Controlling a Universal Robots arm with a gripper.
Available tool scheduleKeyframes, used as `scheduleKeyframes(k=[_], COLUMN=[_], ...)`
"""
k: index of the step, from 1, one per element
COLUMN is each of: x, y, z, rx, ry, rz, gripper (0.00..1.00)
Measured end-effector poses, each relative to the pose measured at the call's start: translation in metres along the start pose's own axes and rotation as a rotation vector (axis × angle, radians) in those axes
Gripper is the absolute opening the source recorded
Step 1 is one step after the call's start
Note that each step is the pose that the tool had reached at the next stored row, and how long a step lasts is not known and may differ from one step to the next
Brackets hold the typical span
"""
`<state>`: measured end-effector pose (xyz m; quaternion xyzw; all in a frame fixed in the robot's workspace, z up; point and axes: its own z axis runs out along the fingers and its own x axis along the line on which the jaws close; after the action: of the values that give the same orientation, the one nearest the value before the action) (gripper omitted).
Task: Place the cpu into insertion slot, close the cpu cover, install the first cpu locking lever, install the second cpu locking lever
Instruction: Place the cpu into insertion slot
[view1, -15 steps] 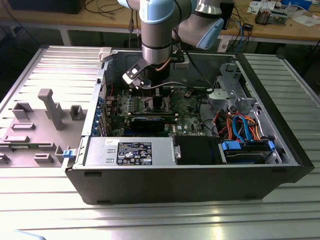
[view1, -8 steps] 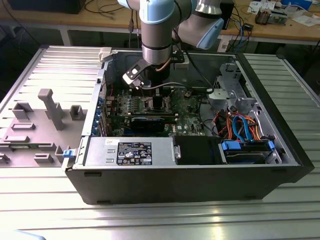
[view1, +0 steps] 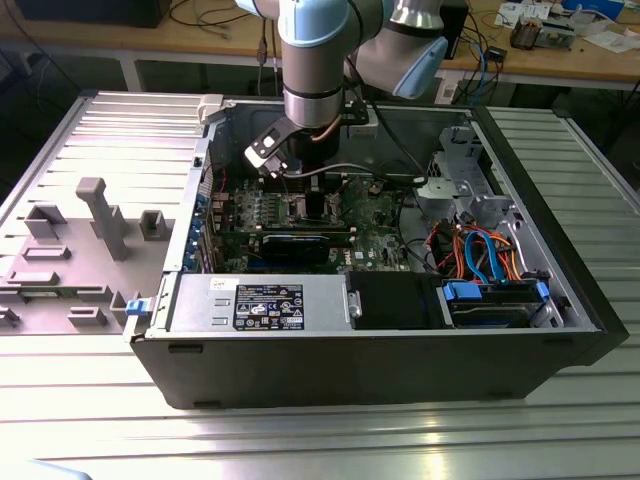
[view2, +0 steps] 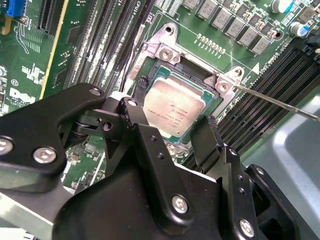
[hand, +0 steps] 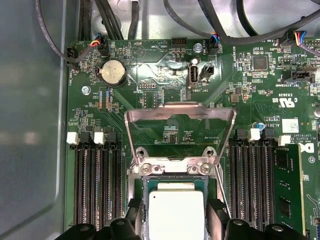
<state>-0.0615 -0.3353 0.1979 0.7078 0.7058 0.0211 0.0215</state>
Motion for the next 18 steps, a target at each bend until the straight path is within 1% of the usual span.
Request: scheduleKeyframes(k=[5, 6, 8, 17, 18], x=[0.0000, -0.0001, 0.0000, 0.0009, 0.0008], y=[-0.0003, -0.0011, -0.0049, -0.0049, -0.0045], z=[-0.0002, -0.0002, -0.0004, 0.0003, 0.0004], rx=[0.0002, 0.0002, 0.0003, 0.0006, 0.0015], ry=[-0.0003, -0.0004, -0.0002, -0.0003, -0.0004], rz=[0.000, 0.000, 0.000, 0.000, 0.000], gripper=[0.63, 0.63, 0.63, 0.63, 0.63])
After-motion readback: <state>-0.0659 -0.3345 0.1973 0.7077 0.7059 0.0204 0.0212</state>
